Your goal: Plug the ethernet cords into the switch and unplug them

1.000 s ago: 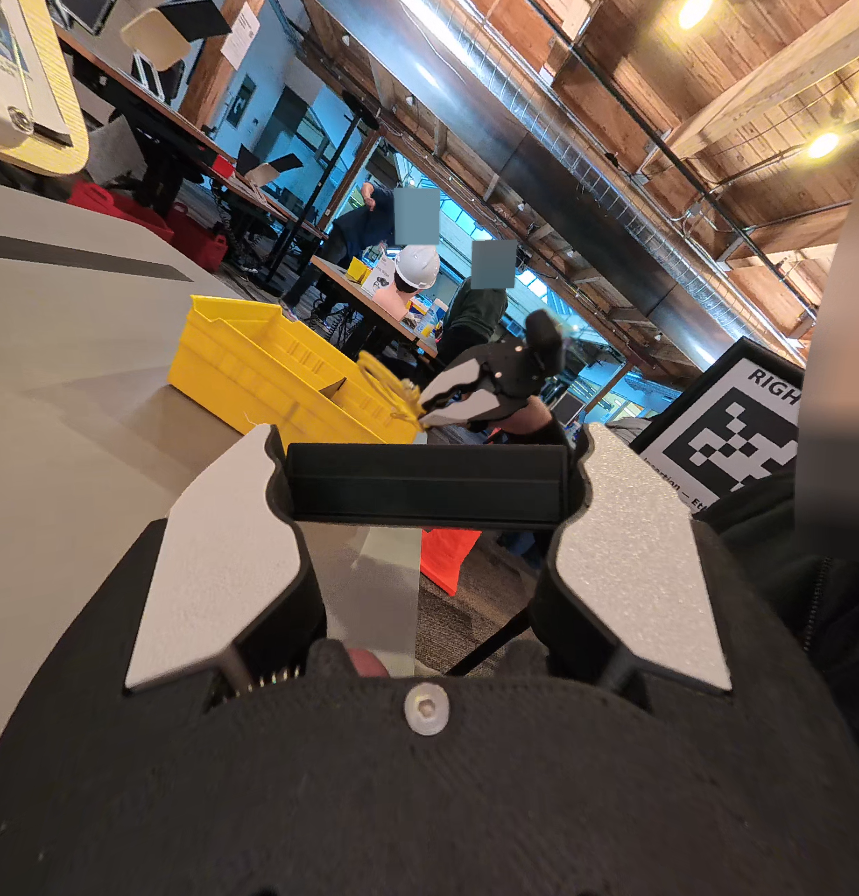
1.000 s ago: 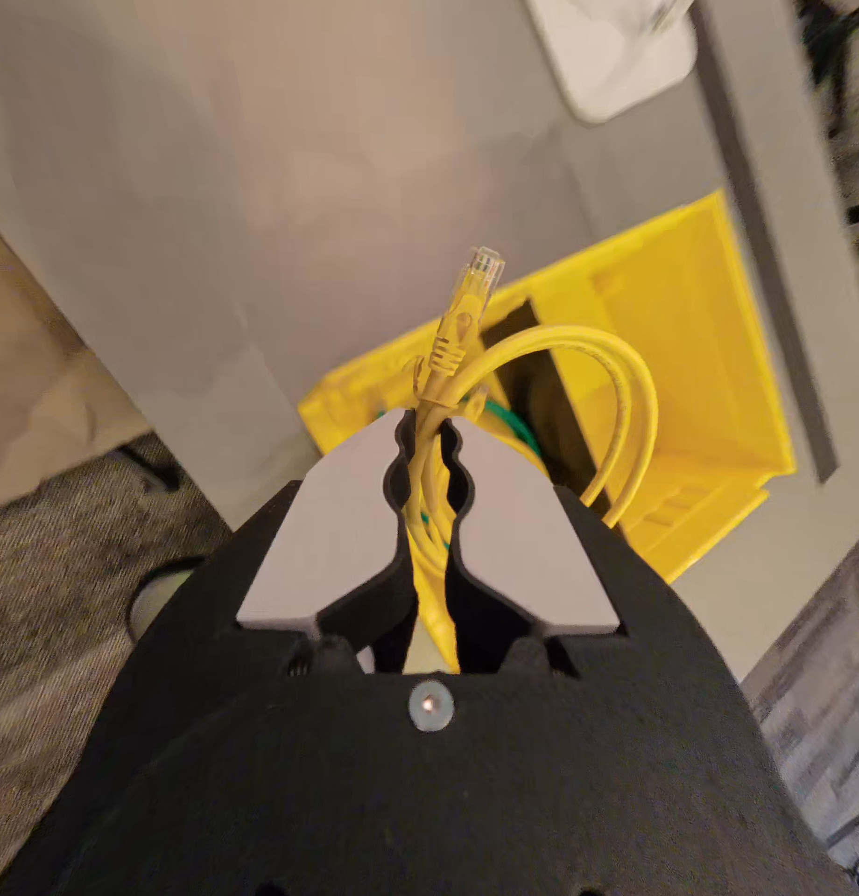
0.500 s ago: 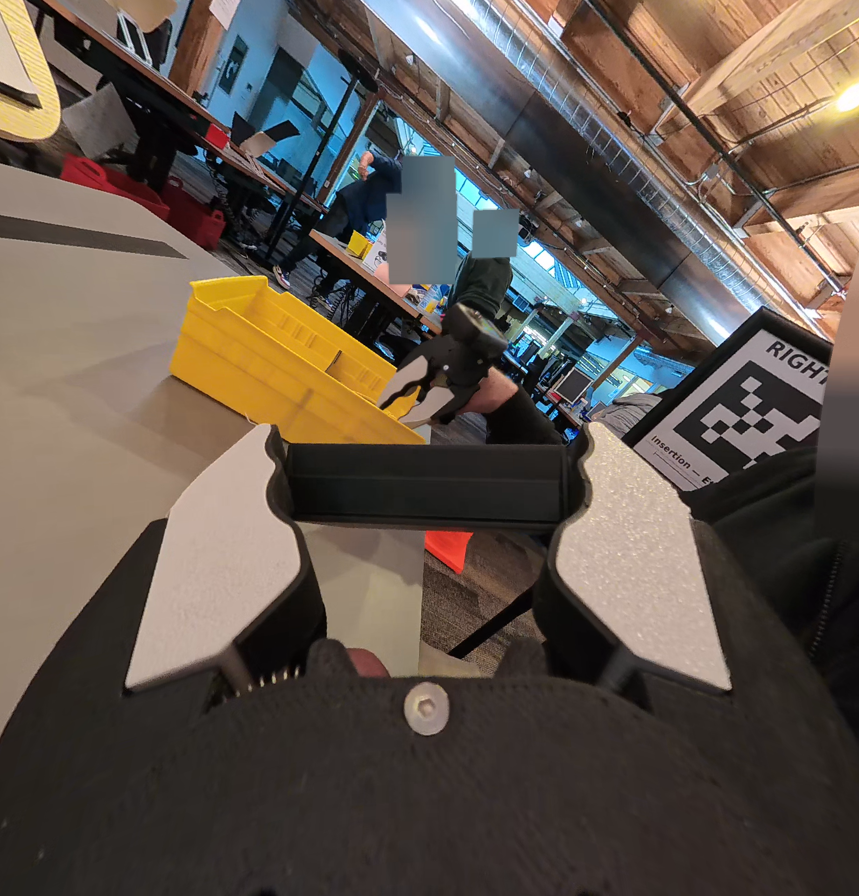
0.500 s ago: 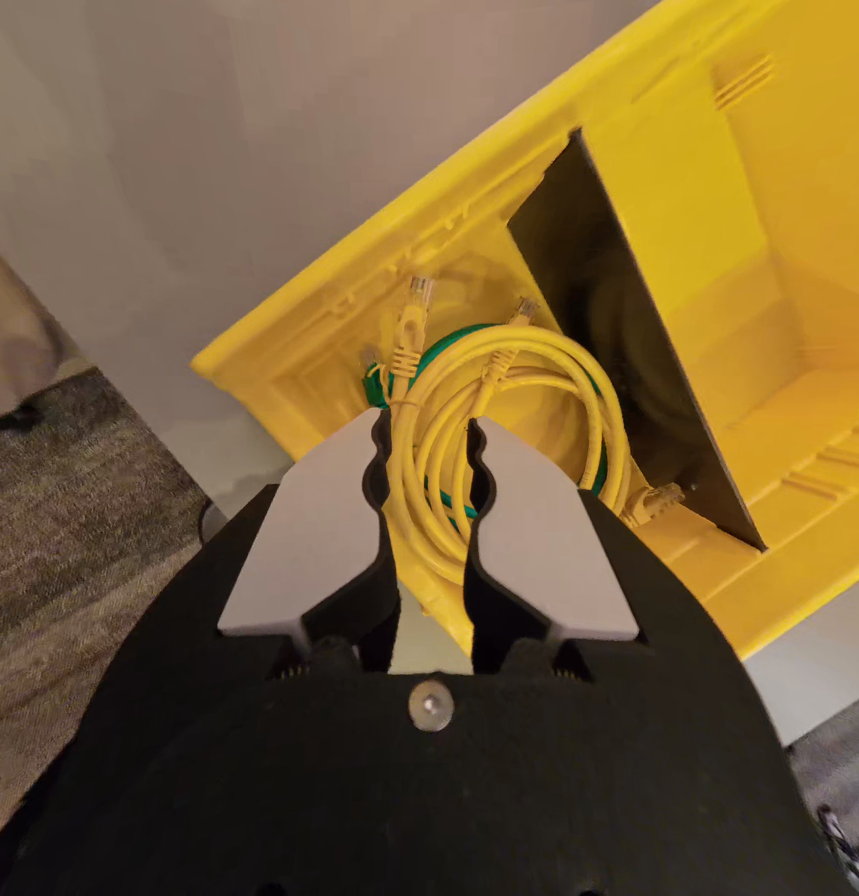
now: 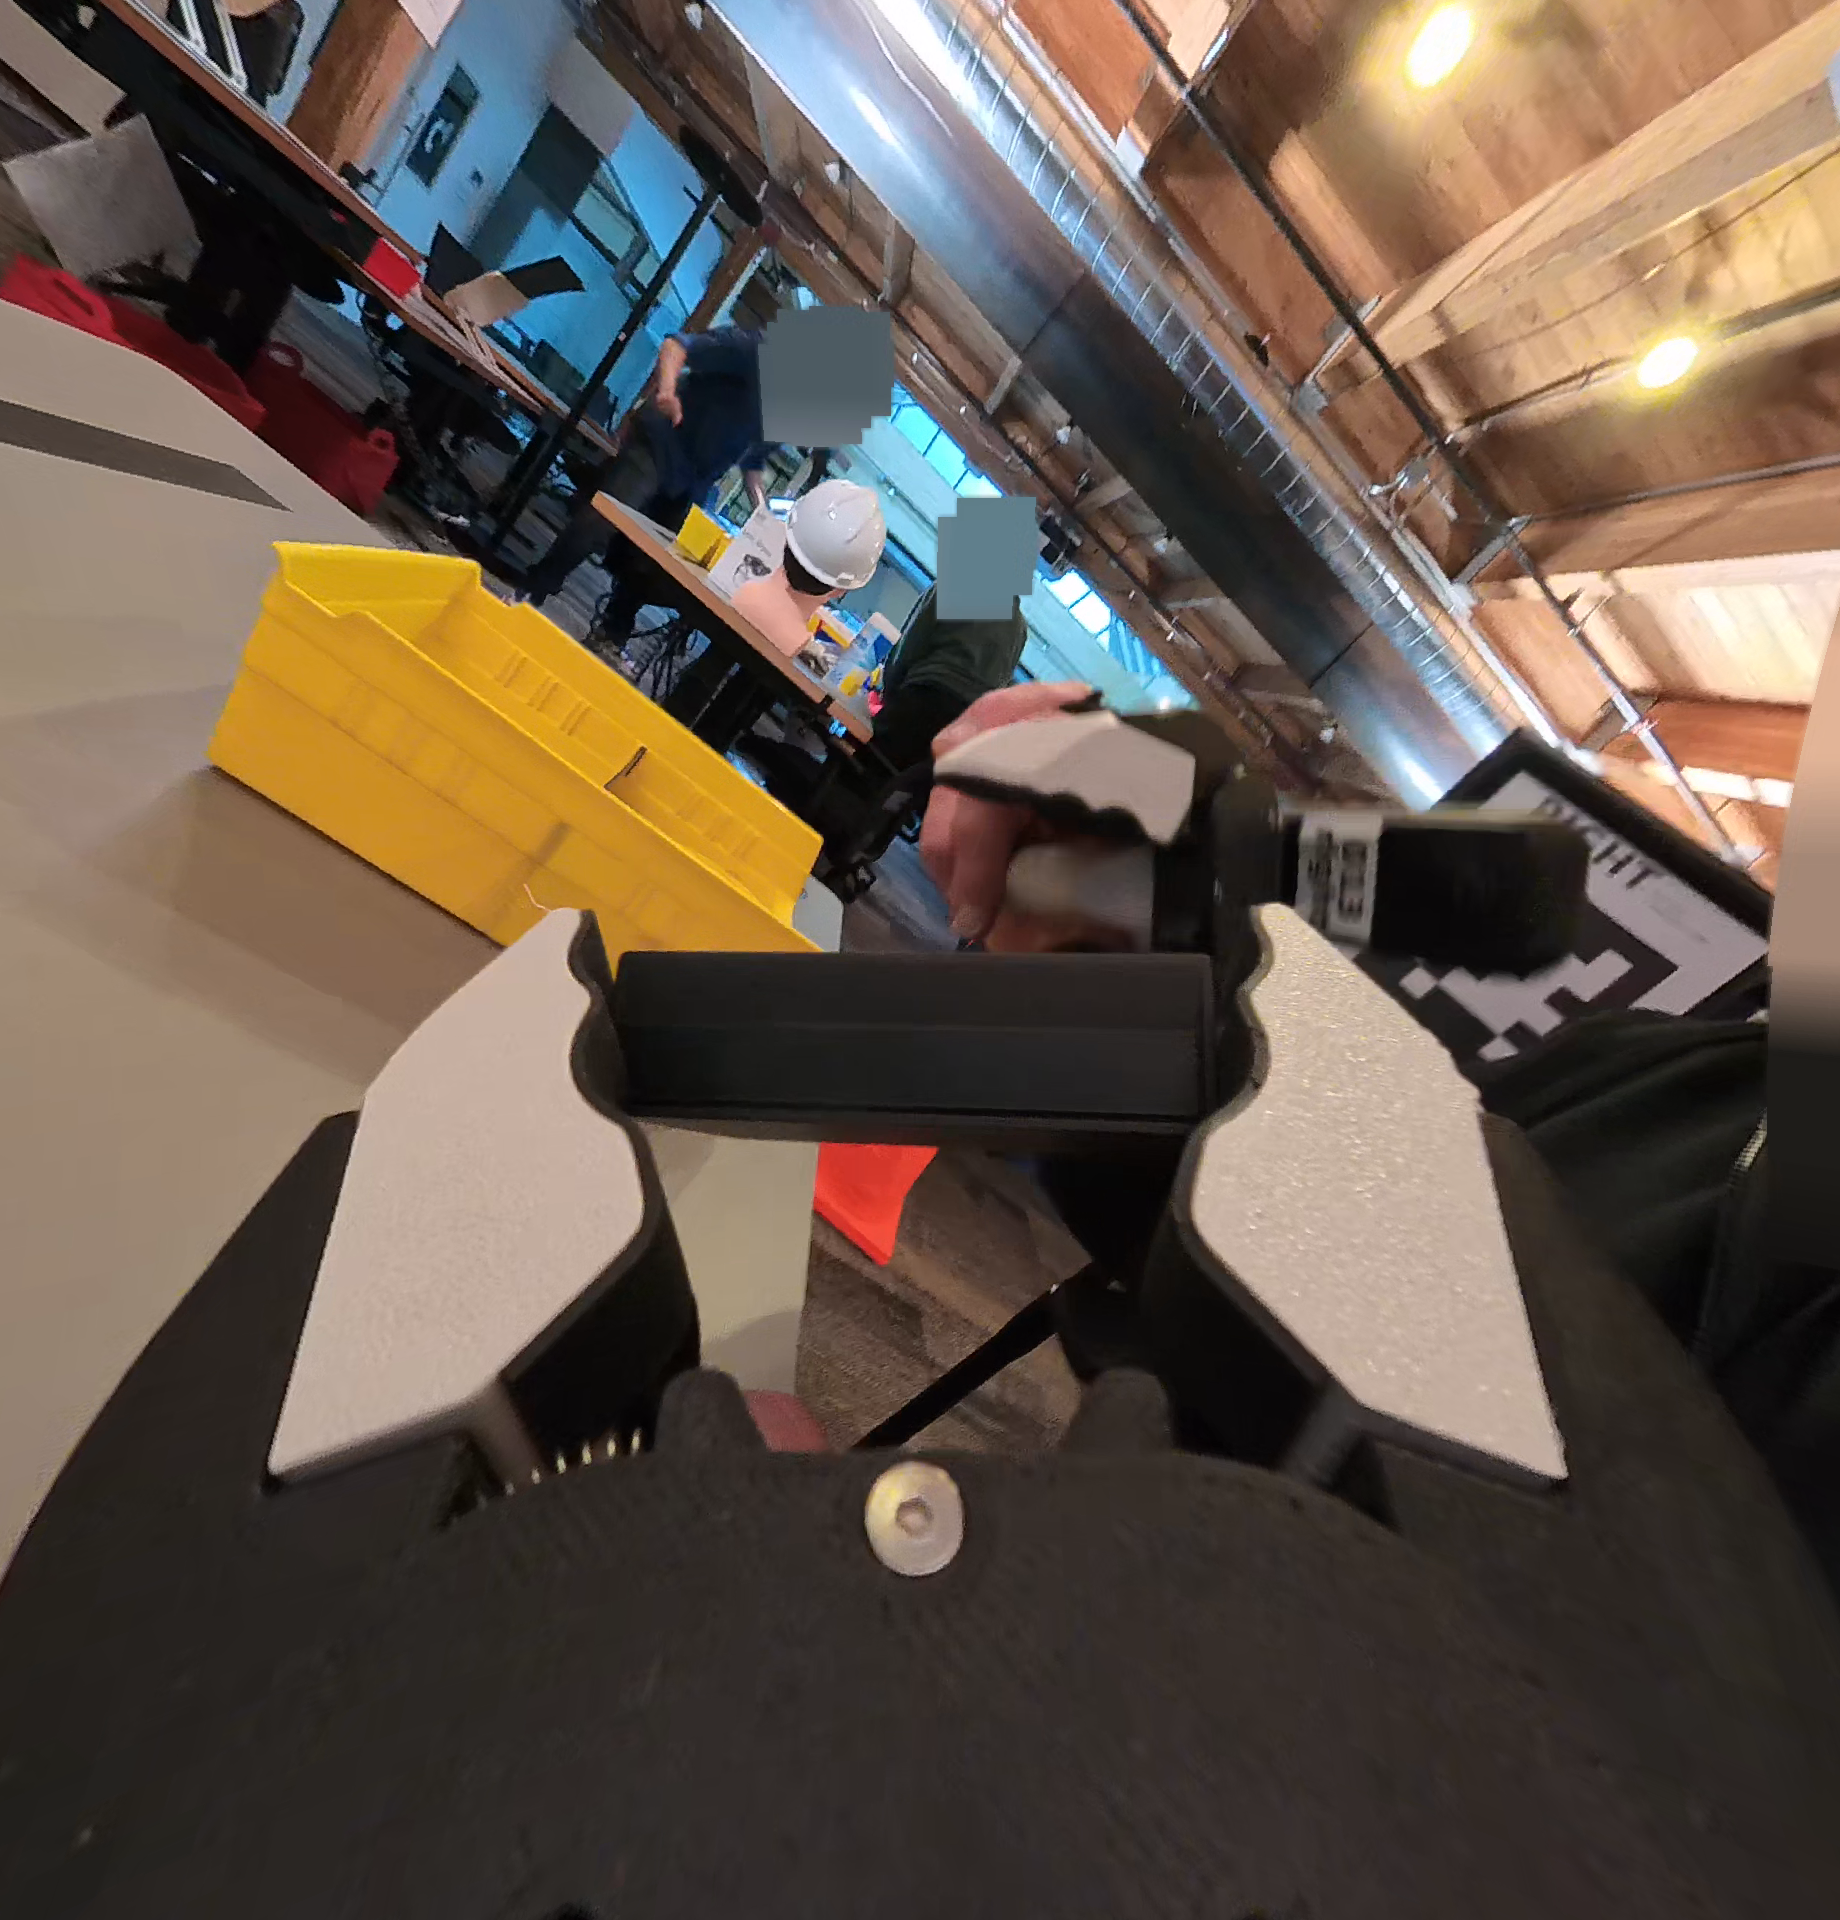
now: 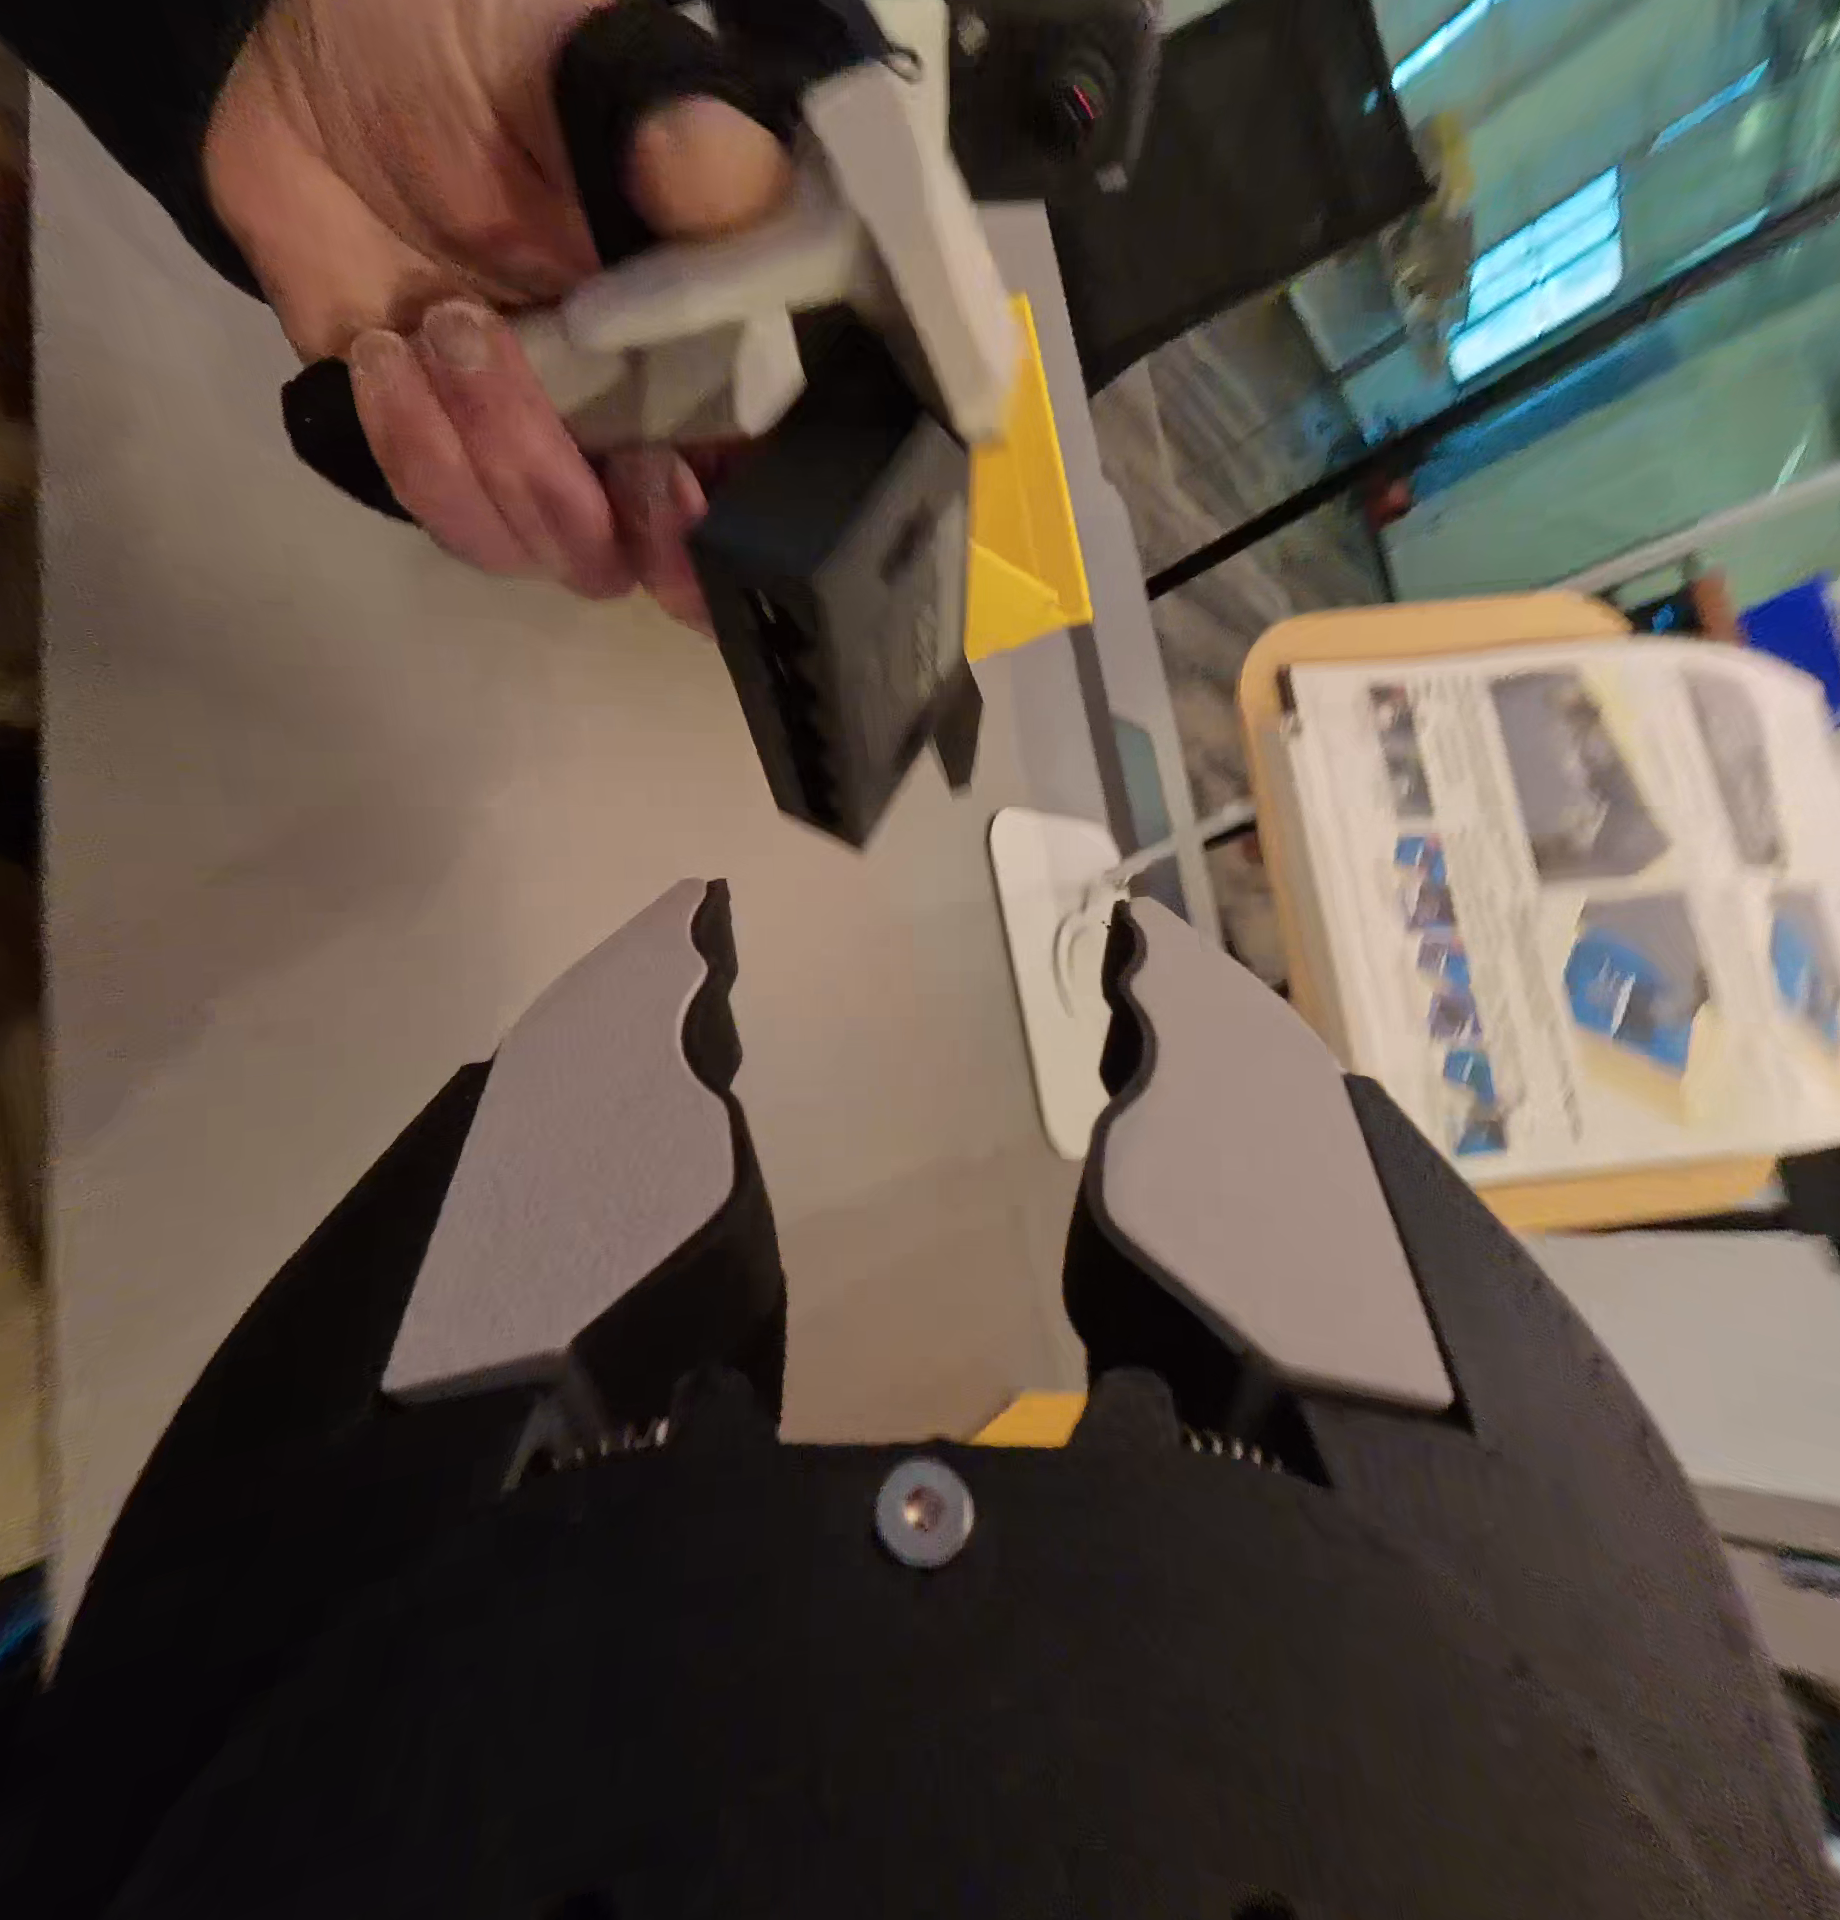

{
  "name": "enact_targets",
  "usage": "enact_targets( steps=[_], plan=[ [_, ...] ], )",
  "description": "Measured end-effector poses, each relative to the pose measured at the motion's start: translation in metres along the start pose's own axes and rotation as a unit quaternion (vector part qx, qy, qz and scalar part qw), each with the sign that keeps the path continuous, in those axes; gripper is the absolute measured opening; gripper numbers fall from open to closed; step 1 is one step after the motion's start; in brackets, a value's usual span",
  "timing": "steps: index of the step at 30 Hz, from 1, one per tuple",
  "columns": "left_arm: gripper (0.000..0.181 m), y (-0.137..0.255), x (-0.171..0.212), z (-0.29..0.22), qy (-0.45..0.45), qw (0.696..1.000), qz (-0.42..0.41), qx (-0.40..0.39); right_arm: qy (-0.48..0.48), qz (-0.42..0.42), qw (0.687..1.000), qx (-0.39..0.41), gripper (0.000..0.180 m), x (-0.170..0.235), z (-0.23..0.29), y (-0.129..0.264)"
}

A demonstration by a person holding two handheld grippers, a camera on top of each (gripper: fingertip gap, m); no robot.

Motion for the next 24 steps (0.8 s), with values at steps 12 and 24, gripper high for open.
enact_targets(
  steps=[12, 24],
  plan=[
    [0.101, -0.007, 0.003, -0.007, 0.008, 1.0, -0.002, 0.012, 0.041, -0.027, 0.997, 0.066, 0.028, -0.018, 0.004, -0.034],
    [0.052, 0.037, -0.049, -0.012, -0.111, 0.987, -0.03, -0.11, -0.043, 0.298, 0.953, 0.034, 0.028, 0.186, -0.13, 0.02]
  ],
)
Point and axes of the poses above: each gripper's, where its closed fingertips meet, y back along the fingers, x out of its underside, z = x × y across the jaws, the point moved 10 cm from there along y, back along the fingers, and after that the axes turned 1 degree about y, right-handed, at the moved point
